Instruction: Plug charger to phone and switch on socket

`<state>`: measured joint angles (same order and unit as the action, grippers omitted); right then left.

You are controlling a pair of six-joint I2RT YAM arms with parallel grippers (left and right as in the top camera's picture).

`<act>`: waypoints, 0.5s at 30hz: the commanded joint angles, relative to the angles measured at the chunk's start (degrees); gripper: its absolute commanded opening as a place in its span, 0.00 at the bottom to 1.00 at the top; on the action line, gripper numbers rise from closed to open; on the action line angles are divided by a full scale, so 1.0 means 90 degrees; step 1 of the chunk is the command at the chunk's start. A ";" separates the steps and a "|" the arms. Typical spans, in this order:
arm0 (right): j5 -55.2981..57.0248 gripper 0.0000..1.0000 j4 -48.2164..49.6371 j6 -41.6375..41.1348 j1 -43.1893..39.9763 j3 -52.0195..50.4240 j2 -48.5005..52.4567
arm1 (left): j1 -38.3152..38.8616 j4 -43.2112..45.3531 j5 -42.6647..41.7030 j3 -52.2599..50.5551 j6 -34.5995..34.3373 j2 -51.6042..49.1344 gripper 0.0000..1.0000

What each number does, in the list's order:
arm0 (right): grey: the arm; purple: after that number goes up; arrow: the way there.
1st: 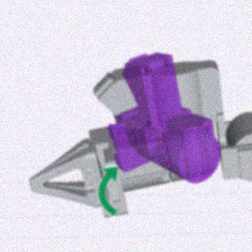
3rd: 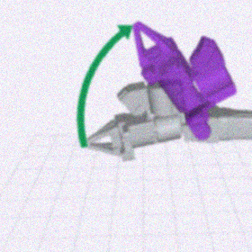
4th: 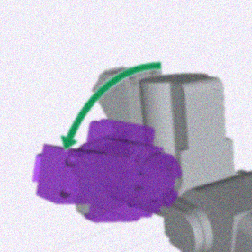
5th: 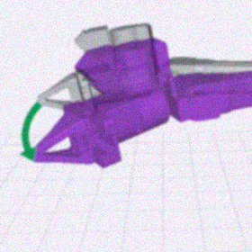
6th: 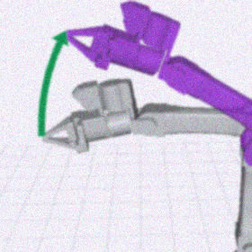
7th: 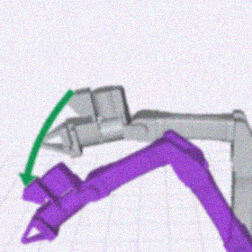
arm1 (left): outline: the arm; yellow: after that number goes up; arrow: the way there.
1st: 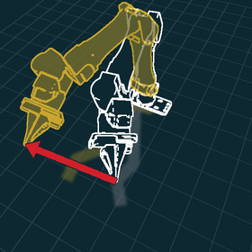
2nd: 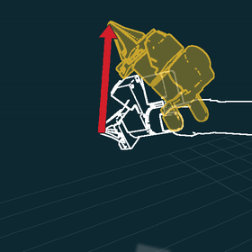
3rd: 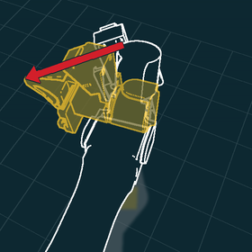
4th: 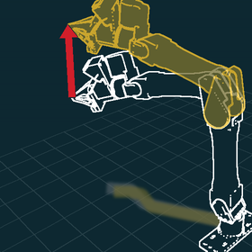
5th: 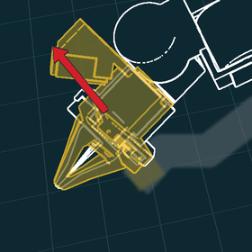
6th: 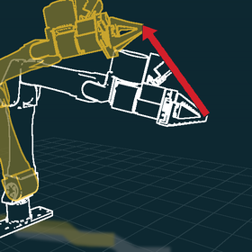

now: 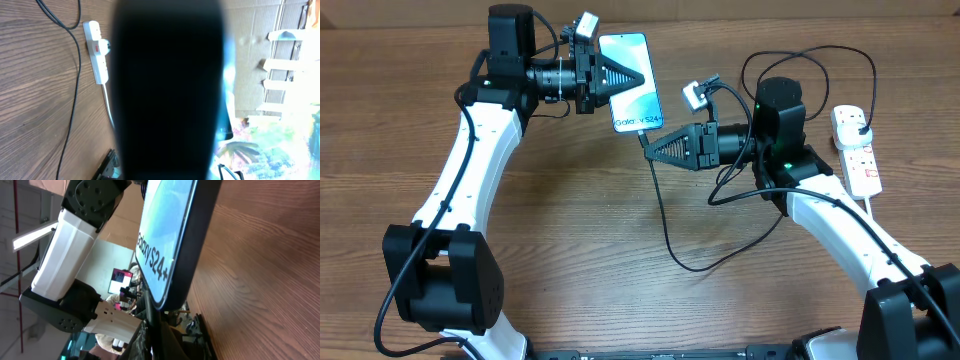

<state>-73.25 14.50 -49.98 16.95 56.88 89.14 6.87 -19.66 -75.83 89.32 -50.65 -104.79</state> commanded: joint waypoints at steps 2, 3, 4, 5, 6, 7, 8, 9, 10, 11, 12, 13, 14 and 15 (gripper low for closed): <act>0.0301 0.04 0.0044 -0.0117 -0.0177 0.0102 -0.0070 | -0.0024 0.0032 -0.0408 0.0090 -0.0012 0.0114 0.04; 0.0301 0.04 0.0044 -0.0117 -0.0177 0.0102 -0.0070 | -0.0024 0.0032 -0.0408 0.0090 -0.0012 0.0114 0.04; 0.0304 0.04 0.0044 -0.0117 -0.0177 0.0102 -0.0070 | -0.0022 0.0032 -0.0408 0.0090 -0.0005 0.0114 0.04; 0.0306 0.04 0.0044 -0.0117 -0.0177 0.0102 -0.0070 | -0.0022 0.0032 -0.0408 0.0090 0.0019 0.0114 0.04; 0.0311 0.04 0.0046 -0.0117 -0.0177 0.0102 -0.0070 | -0.0022 0.0029 -0.0408 0.0090 0.0046 0.0114 0.04; 0.0328 0.04 0.0044 -0.0119 -0.0177 0.0102 -0.0070 | -0.0022 0.0029 -0.0408 0.0090 0.0056 0.0114 0.04; 0.0352 0.04 0.0044 -0.0119 -0.0177 0.0102 -0.0070 | -0.0022 0.0029 -0.0408 0.0090 0.0058 0.0114 0.04; 0.0374 0.04 0.0044 -0.0119 -0.0177 0.0102 -0.0070 | -0.0022 0.0029 -0.0408 0.0090 0.0058 0.0114 0.04; 0.0384 0.04 0.0044 -0.0119 -0.0170 0.0102 -0.0070 | -0.0022 0.0029 -0.0403 0.0090 0.0058 0.0114 0.04; 0.0401 0.04 0.0044 -0.0119 -0.0155 0.0102 -0.0070 | -0.0022 0.0029 -0.0391 0.0090 0.0058 0.0114 0.05; 0.0413 0.04 0.0044 -0.0121 -0.0141 0.0102 -0.0070 | -0.0022 0.0029 -0.0376 0.0090 0.0068 0.0114 0.04; 0.0423 0.04 0.0044 -0.0119 -0.0124 0.0104 -0.0070 | -0.0022 0.0029 -0.0359 0.0090 0.0107 0.0114 0.04; 0.0444 0.04 0.0044 -0.0121 -0.0095 0.0102 -0.0070 | -0.0022 0.0029 -0.0350 0.0090 0.0126 0.0114 0.04; 0.0466 0.04 0.0044 -0.0119 -0.0068 0.0104 -0.0070 | -0.0022 0.0029 -0.0342 0.0090 0.0160 0.0114 0.04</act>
<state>-72.51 14.52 -50.72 16.16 56.88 89.14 6.61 -19.66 -75.81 89.32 -50.54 -104.79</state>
